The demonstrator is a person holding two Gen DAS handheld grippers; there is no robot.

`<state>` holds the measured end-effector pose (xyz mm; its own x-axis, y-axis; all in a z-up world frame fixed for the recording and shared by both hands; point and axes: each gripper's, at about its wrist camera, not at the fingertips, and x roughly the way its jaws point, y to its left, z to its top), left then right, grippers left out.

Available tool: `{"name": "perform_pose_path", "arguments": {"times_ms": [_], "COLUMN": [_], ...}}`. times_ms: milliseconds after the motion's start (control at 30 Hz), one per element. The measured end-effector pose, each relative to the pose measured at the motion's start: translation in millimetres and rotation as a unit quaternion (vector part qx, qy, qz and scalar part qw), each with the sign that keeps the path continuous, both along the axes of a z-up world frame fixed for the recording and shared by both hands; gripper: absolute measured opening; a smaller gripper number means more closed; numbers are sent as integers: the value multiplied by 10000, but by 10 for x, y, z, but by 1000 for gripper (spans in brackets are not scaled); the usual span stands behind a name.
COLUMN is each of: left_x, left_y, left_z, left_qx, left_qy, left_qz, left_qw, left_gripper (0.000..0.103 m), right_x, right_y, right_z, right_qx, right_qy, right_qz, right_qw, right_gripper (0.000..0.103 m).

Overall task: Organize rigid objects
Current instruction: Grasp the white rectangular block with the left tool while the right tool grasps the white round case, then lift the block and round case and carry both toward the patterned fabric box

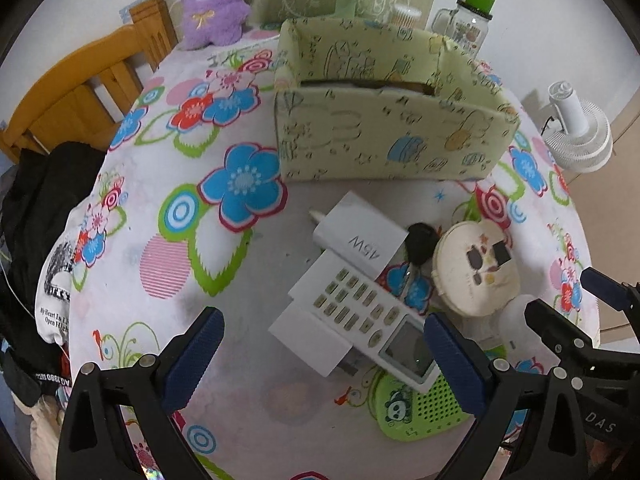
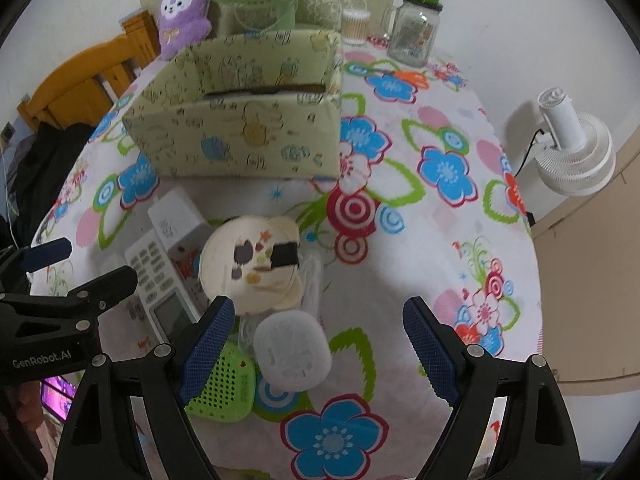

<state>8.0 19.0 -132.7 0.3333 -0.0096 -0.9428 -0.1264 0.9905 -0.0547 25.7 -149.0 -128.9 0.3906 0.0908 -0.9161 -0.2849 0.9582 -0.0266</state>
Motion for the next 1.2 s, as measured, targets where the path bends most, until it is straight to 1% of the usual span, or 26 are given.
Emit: {"name": "perform_pose_path", "arguments": {"times_ms": [100,333,400,467,533,600,667,733,767,800,900,1067,1133,1200], "left_x": [-16,-48,-50,-52,-52,-50,-45,-43,-39,-36,-24,-21,-21,-24], "left_y": [38,72,71,71,81,99,122,135,138,141,165,204,217,218], "left_z": [-70,-197,-216,-234,-255,-286,-323,-323,-323,-327,-330,-319,-322,-324], "left_qx": [3,-20,16,61,84,114,121,172,191,180,30,-204,-246,-179], "left_qy": [65,222,234,241,238,278,348,317,302,302,311,366,409,435], "left_qz": [11,-32,-59,-83,-74,-65,-61,-45,-63,-87,-134,-210,-237,-305], "left_qw": [10000,9997,9997,9997,9997,9995,9993,9993,9993,9993,9994,9989,9986,9984], "left_gripper": [101,96,95,92,90,86,85,84,83,82,75,55,53,53], "right_x": [-22,-80,-87,-89,-92,-87,-81,-83,-83,-81,-67,-39,-24,-9], "right_y": [25,65,60,58,53,45,37,45,57,73,96,116,120,129], "right_z": [-74,-222,-252,-285,-310,-345,-376,-376,-371,-365,-360,-345,-336,-324], "right_qx": [-18,-105,-99,-91,-95,-105,-61,-63,-88,-114,-164,-266,-285,-278], "right_qy": [79,259,315,383,429,511,582,547,518,493,481,482,493,502], "right_qz": [21,12,-30,-91,-142,-192,-240,-258,-246,-232,-264,-376,-396,-445], "right_qw": [10000,9996,9995,9992,9989,9985,9980,9981,9983,9985,9984,9978,9976,9974], "right_gripper": [88,87,81,80,74,65,61,60,55,53,53,53,53,53]}}
